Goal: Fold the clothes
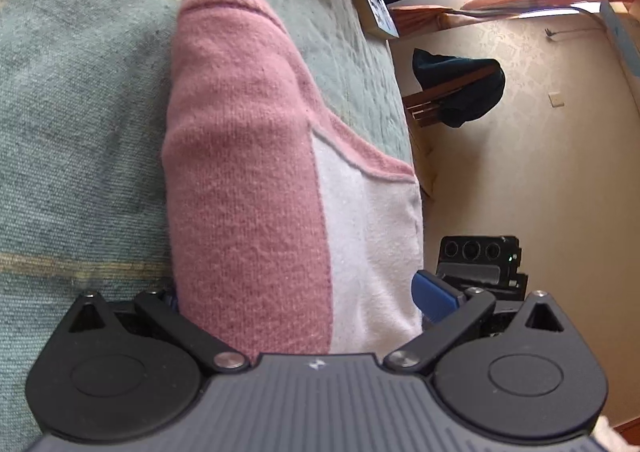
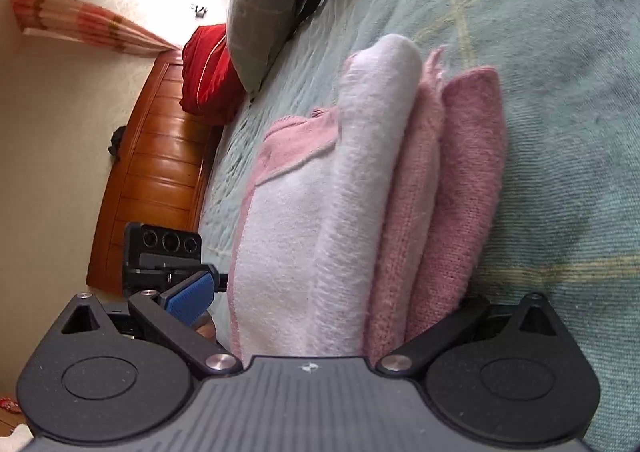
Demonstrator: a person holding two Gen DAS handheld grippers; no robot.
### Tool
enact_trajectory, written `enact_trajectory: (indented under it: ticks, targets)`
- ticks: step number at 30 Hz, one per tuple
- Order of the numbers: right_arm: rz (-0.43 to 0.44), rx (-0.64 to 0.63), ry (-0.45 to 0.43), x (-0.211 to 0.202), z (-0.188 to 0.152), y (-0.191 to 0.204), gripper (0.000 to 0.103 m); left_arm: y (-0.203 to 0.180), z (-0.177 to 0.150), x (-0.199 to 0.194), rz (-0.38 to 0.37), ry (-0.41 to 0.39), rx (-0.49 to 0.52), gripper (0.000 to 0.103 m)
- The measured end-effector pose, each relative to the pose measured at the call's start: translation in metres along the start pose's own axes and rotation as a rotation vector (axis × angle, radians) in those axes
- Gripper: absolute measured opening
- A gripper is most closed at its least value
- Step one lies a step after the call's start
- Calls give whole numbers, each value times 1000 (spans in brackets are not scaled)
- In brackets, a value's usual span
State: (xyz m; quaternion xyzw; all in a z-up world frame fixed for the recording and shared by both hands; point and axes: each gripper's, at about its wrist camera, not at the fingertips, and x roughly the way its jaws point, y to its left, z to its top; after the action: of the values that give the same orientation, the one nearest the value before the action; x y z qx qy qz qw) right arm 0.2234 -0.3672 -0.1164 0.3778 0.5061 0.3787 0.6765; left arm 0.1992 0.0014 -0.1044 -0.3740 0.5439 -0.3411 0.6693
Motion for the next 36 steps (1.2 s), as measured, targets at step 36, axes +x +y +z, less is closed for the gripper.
enact_trajectory:
  ticks: [36]
  targets:
    - [93, -292, 314, 197, 47, 151, 103, 53, -1, -244, 49, -417, -69, 100]
